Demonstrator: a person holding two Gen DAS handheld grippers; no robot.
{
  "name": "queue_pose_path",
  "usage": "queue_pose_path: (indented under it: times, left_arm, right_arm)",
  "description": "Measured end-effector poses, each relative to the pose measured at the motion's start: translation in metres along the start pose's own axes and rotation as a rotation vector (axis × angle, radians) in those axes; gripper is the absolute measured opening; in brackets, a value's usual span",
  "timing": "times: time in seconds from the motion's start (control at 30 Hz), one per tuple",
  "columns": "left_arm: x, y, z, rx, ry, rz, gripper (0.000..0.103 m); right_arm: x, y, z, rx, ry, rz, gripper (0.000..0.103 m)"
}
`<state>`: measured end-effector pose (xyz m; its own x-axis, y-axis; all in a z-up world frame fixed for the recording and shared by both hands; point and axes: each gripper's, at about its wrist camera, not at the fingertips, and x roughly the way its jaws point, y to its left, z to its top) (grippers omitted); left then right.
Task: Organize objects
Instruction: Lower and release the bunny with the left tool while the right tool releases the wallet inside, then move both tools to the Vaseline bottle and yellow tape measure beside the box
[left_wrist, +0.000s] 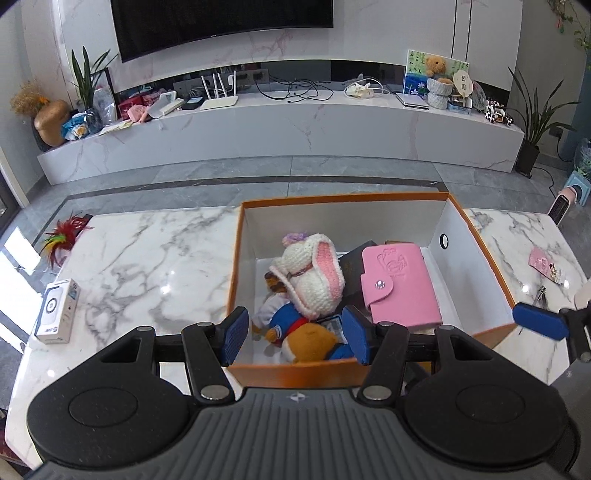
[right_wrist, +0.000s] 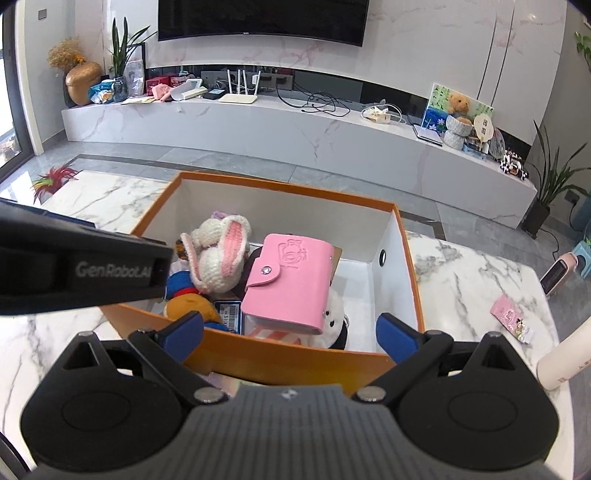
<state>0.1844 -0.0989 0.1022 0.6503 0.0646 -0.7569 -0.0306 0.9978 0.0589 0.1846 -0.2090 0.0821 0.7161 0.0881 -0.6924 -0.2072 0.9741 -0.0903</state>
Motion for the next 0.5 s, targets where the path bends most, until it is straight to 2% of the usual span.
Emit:
queue_pose_path:
  times: [0.23, 0.5]
  left_arm:
    - [-0.012, 0.004, -0.021, 0.014, 0.003, 0.014, 0.066]
    - [-0.025, 0.011, -0.047, 0.022, -0.005, -0.007, 0.066]
  right_arm:
    - [-0.018, 0.006, -0.011, -0.032, -0.008, 0.018, 0.100]
    - [-0.032, 0.003, -0.026, -0.060, -0.006, 0.014, 0.100]
